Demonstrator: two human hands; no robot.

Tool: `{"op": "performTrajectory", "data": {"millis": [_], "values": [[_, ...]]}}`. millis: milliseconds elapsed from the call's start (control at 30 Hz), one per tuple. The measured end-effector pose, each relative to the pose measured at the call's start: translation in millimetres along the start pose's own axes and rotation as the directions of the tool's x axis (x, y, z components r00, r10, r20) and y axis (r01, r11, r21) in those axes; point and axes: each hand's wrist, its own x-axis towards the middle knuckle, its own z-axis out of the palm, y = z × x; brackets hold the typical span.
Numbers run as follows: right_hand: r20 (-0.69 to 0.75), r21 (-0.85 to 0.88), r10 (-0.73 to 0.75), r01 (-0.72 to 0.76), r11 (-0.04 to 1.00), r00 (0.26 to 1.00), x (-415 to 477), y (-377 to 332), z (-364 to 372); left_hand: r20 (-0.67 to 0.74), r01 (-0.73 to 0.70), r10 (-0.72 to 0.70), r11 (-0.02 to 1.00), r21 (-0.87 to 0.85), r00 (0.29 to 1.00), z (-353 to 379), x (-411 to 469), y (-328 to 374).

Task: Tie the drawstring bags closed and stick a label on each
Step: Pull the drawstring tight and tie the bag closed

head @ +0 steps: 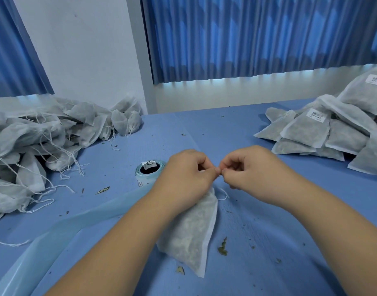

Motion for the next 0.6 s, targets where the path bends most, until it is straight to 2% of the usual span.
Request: {"op": "performTrajectory", "data": {"millis": [200, 300, 433, 600], "values": [[0.058, 0.128, 0.074, -0.081, 0.988, 0.996, 0, 1, -4, -0.043, -0.061, 0.060, 0.998, -0.015, 0.997, 0, -1, 2], [0.027, 0.226, 0.075, -0.079, 0.971, 0.997, 0, 0, -5, -0.019, 0.005, -0.008, 0.986, -0.168, 1.000, -4, -2, 3], [0.019, 0.381, 0.040, -0.045, 0.924, 0.999, -1, -3, -6, 0.087, 0.133, -0.105, 0.896, -0.424, 0.991, -9, -2, 4], [-0.017, 0.456, 0.011, -0.002, 0.890, 1.000, 0, -5, -7, 0.279, 0.280, -0.132, 0.747, -0.603, 0.951, -14, -3, 4]]}}
